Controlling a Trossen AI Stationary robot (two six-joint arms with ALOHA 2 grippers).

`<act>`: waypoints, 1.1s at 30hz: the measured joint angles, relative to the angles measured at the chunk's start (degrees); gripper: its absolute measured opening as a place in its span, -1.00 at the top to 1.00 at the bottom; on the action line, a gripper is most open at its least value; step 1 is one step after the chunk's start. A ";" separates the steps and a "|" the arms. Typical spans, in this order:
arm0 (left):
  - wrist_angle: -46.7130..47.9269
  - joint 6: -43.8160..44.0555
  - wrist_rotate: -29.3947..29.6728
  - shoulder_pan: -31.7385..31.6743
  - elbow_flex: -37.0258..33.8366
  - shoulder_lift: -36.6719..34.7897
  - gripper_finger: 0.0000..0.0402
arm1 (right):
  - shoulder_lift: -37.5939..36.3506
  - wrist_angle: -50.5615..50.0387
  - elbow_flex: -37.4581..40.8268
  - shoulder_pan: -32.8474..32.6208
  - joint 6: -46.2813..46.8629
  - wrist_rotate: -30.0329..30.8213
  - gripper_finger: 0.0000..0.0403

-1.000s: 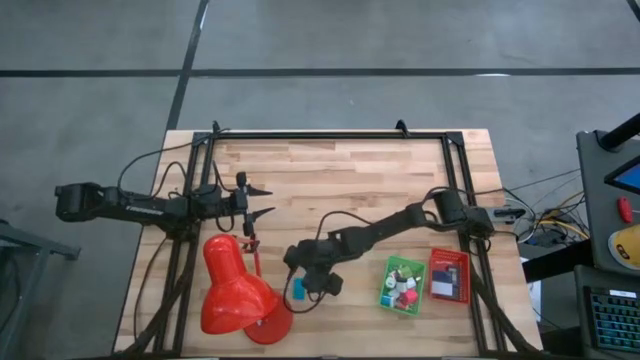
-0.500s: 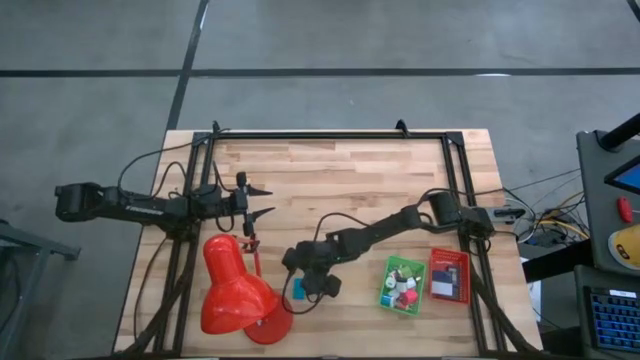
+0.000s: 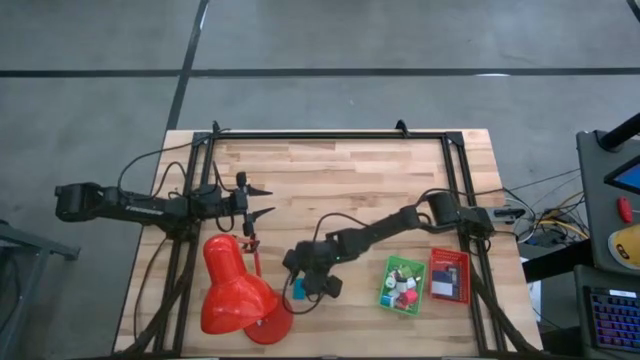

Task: Pick & Place Office items
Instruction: Put the light blue digital clock into the red basket

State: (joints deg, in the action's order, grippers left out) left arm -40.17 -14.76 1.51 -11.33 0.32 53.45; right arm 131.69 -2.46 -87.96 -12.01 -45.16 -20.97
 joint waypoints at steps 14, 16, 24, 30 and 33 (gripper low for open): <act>0.00 -0.01 0.01 0.00 -0.01 0.00 -0.09 | 0.47 -0.35 -0.03 0.12 0.20 -1.65 -0.21; -0.01 -0.02 0.01 0.00 0.00 0.00 -0.09 | 0.49 -0.52 -0.02 0.11 0.22 -1.66 -0.16; -0.01 -0.02 0.01 0.00 -0.02 0.00 -0.09 | 0.49 -1.16 -0.02 0.02 1.38 -1.62 0.06; 0.00 0.00 0.01 0.00 0.00 0.00 -0.09 | 0.48 -2.94 -0.09 -0.02 4.71 -1.64 0.10; -0.01 0.00 0.01 -0.01 -0.01 0.00 -0.09 | 0.37 -4.12 -0.11 0.00 6.79 -1.66 0.09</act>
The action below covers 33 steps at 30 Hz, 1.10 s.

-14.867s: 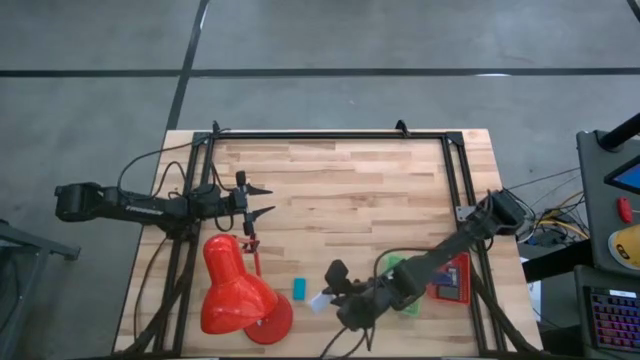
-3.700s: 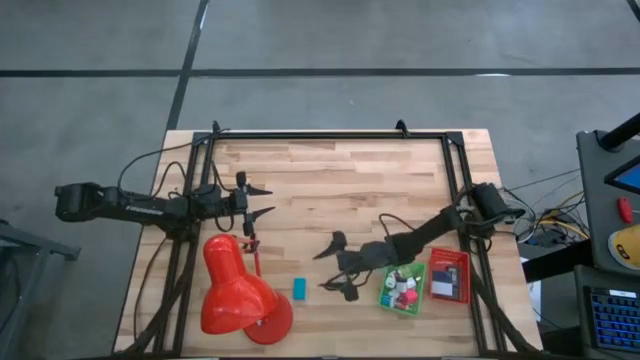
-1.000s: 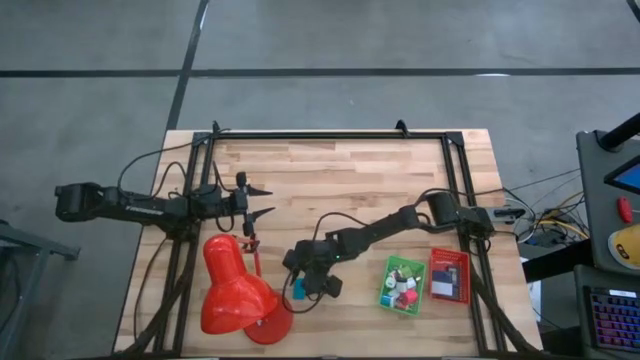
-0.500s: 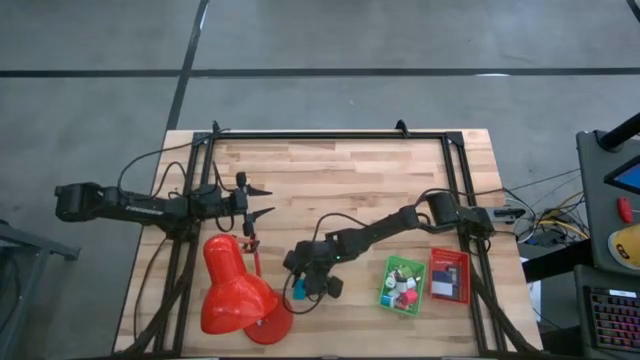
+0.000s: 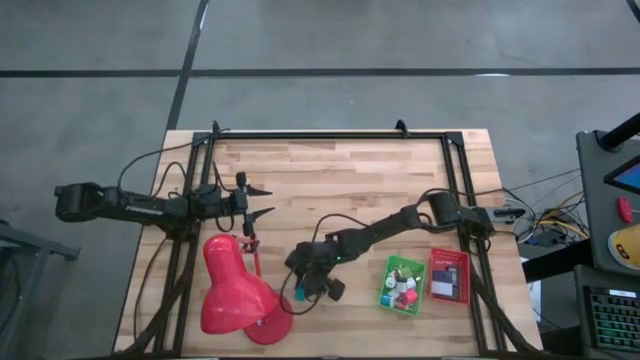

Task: Pick & Place Office items
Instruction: Put the light blue digital clock into the red basket

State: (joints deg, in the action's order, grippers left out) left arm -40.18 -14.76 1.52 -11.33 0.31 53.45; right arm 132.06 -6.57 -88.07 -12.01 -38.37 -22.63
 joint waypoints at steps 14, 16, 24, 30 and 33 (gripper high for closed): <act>0.05 -0.02 0.00 0.02 0.00 0.00 -0.09 | -0.78 -10.46 -0.04 0.07 12.72 -0.19 0.12; 0.00 -0.01 0.00 0.02 0.00 -0.02 -0.09 | -0.83 -11.95 -0.04 0.07 14.04 -0.43 0.13; 0.02 0.00 0.00 0.00 0.01 -0.02 -0.09 | -0.86 -13.01 -0.04 0.07 13.97 -0.57 0.13; 0.00 -0.02 0.00 0.02 0.00 -0.02 -0.09 | -0.84 -11.70 0.17 0.03 15.25 -0.57 0.13; 0.00 0.00 -0.02 0.02 0.01 -0.02 -0.09 | -0.84 -11.18 0.24 0.02 14.87 -0.55 0.13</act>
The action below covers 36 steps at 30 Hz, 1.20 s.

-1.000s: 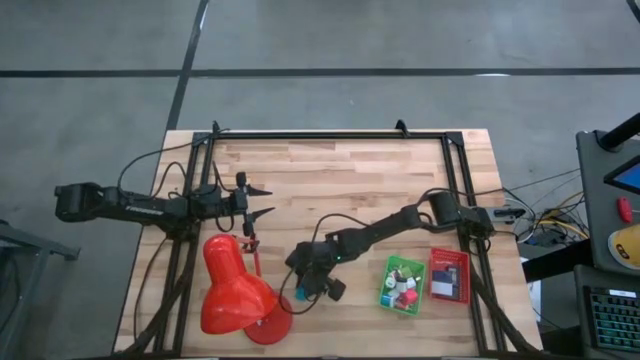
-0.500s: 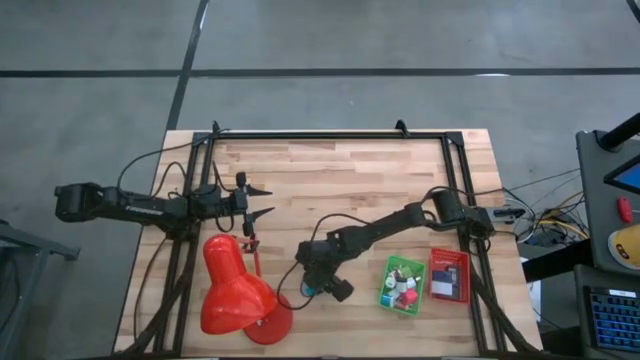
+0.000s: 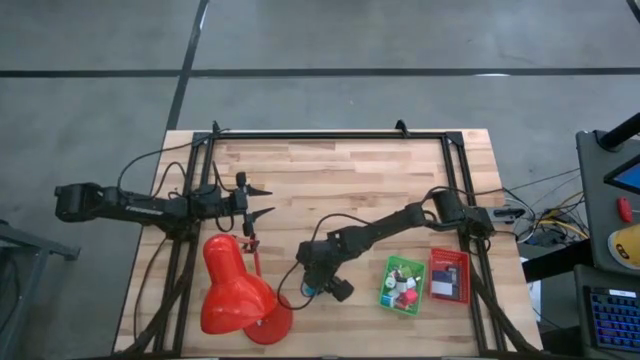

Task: Pick & Place Office items
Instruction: Put the light blue digital clock into the red basket

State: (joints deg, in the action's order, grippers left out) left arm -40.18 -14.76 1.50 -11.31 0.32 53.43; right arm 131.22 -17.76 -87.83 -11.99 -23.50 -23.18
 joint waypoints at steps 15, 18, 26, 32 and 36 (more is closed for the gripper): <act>0.00 -0.02 0.02 -0.01 -0.01 0.00 -0.09 | -3.33 0.19 0.23 -0.05 -0.43 1.56 0.19; 0.00 -0.02 0.02 0.00 -0.02 0.02 -0.09 | -4.06 0.00 0.30 -0.02 -0.42 3.86 0.17; 0.00 -0.01 0.00 0.00 -0.01 0.02 -0.09 | -6.42 -1.19 0.25 -0.04 0.36 12.06 0.21; 0.00 0.00 0.02 0.00 -0.01 0.02 -0.09 | -10.18 -4.24 0.19 -0.11 7.07 18.48 0.17; 0.02 0.00 0.01 -0.01 0.00 -0.02 -0.09 | -13.84 -4.66 0.12 -0.13 13.06 21.13 0.16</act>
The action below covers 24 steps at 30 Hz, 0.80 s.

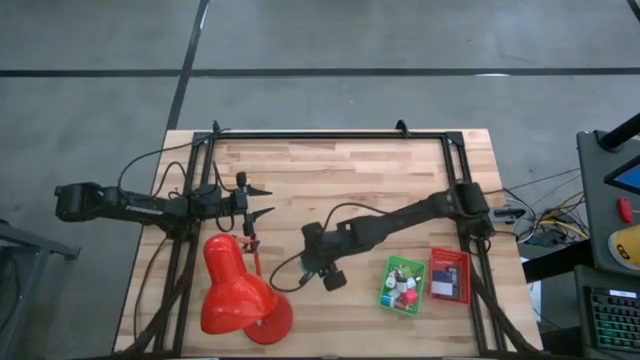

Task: Pick & Place Office items
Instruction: Put the light blue digital clock into the red basket

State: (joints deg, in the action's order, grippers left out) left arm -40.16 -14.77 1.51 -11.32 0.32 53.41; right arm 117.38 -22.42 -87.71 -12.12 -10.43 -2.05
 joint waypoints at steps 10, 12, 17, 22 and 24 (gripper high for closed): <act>-0.01 0.00 -0.01 -0.01 -0.01 0.03 -0.09 | -10.81 -5.86 0.10 -1.41 14.21 4.62 0.15; -0.02 0.00 0.01 -0.01 -0.01 0.04 -0.09 | -12.56 -9.36 0.16 -2.38 16.07 7.45 0.15; -0.02 -0.02 0.00 0.00 0.00 0.04 -0.09 | -15.03 -15.25 0.29 -6.57 20.27 17.08 0.15; -0.02 0.00 0.01 -0.01 -0.02 0.04 -0.09 | -16.09 -18.44 0.30 -11.19 24.30 25.43 0.15; -0.02 -0.01 -0.01 -0.01 -0.02 0.04 -0.09 | -16.41 -20.54 0.40 -12.80 26.57 27.85 0.15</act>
State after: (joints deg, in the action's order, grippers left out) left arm -40.18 -14.77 1.50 -11.33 0.30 53.45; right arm 100.97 -42.96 -87.31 -24.92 16.13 25.79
